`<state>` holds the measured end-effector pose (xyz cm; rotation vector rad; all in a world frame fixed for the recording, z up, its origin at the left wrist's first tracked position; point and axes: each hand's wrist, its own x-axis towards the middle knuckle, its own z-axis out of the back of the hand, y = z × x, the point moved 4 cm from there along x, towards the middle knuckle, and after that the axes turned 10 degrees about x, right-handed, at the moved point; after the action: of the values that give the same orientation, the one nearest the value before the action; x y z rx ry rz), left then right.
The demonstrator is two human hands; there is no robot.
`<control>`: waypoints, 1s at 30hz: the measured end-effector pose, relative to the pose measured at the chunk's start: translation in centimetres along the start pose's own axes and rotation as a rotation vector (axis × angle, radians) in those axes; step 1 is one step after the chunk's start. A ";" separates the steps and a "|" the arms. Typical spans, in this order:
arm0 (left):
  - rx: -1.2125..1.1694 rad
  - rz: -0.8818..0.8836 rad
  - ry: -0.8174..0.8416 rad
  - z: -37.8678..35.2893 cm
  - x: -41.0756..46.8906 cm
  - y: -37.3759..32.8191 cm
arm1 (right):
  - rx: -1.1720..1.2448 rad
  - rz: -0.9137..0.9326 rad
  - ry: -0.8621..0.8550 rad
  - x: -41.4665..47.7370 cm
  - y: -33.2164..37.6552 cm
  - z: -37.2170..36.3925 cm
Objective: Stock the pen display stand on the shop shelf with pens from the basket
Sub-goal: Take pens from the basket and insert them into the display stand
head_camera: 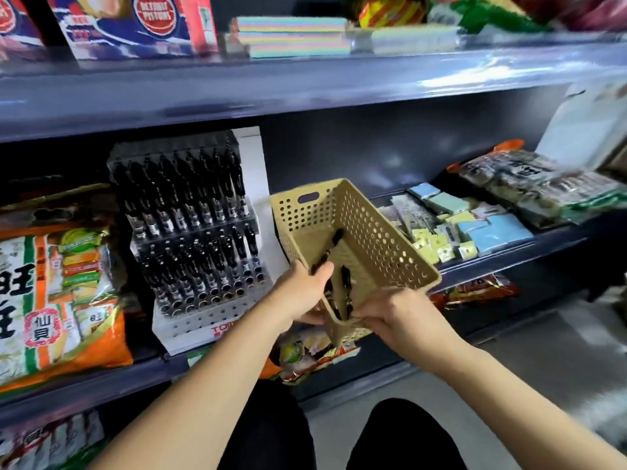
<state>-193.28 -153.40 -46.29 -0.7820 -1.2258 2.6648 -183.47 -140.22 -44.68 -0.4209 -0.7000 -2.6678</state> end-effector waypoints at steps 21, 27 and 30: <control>0.021 -0.061 -0.155 -2.3 -1.5 2.0 | 0.579 -0.853 0.015 1.1 -6.6 -4.9; 0.164 -0.086 -0.200 -2.8 -1.7 1.9 | 0.624 -0.898 -0.280 6.6 -7.4 -3.0; 0.195 -0.091 -0.175 -3.2 -2.2 2.2 | 0.710 -1.090 -0.346 7.8 -10.2 -4.6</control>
<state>-189.60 -153.39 -48.79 -0.4634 -0.9874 2.7704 -195.42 -136.23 -49.89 -0.3431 -2.4455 -2.9052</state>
